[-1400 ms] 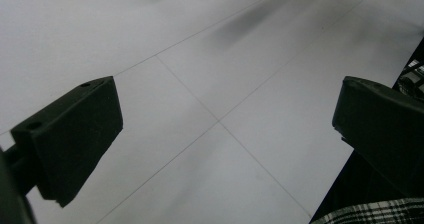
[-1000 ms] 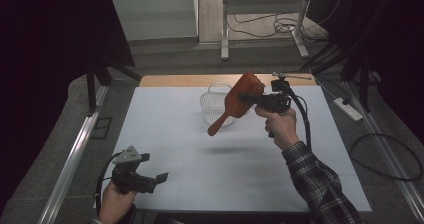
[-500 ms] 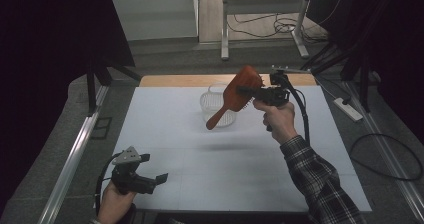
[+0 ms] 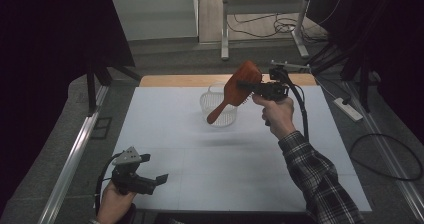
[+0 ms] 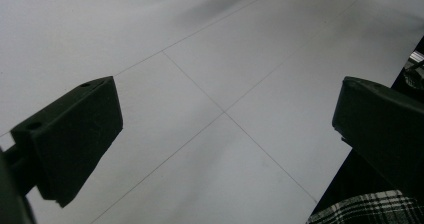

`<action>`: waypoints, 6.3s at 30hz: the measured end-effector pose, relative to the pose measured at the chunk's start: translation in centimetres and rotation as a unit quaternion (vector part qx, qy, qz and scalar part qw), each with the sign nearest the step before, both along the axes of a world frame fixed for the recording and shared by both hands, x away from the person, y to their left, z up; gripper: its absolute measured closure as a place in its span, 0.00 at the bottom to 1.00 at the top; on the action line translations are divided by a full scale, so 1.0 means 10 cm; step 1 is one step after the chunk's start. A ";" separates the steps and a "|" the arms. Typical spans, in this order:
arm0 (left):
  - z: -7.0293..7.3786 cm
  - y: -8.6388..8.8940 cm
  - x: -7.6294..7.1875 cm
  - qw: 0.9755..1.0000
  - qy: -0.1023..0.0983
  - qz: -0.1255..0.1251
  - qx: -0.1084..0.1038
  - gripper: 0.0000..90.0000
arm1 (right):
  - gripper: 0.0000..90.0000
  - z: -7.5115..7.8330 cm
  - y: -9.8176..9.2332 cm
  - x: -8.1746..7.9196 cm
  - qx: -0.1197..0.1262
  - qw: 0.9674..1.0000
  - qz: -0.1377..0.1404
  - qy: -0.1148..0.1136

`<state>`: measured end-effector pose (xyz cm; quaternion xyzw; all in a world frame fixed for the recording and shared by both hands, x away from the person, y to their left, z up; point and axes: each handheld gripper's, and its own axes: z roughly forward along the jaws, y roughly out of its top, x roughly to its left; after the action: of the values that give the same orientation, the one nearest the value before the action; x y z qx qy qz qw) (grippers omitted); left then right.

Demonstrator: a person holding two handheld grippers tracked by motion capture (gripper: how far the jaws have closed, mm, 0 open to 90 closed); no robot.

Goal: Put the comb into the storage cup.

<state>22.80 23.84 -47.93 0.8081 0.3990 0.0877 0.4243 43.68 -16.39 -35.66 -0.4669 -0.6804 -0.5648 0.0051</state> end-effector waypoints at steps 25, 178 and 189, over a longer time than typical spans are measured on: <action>-0.01 -0.01 0.02 1.000 0.006 0.002 0.008 0.00 | 0.60 0.05 -0.04 0.33 -0.009 0.999 -0.053 -0.009; -0.02 -0.03 0.07 0.999 0.027 0.014 0.017 0.01 | 0.11 -0.76 0.31 0.36 -0.146 0.989 -0.009 -0.013; -0.02 -0.01 0.06 0.999 0.028 0.022 0.009 0.00 | 0.06 -0.69 0.30 0.28 -0.183 0.982 0.015 -0.038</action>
<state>23.44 23.74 -48.13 0.8053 0.4271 0.0781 0.4038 46.50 -13.43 -42.56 -0.4275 -0.7792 -0.4478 -0.0978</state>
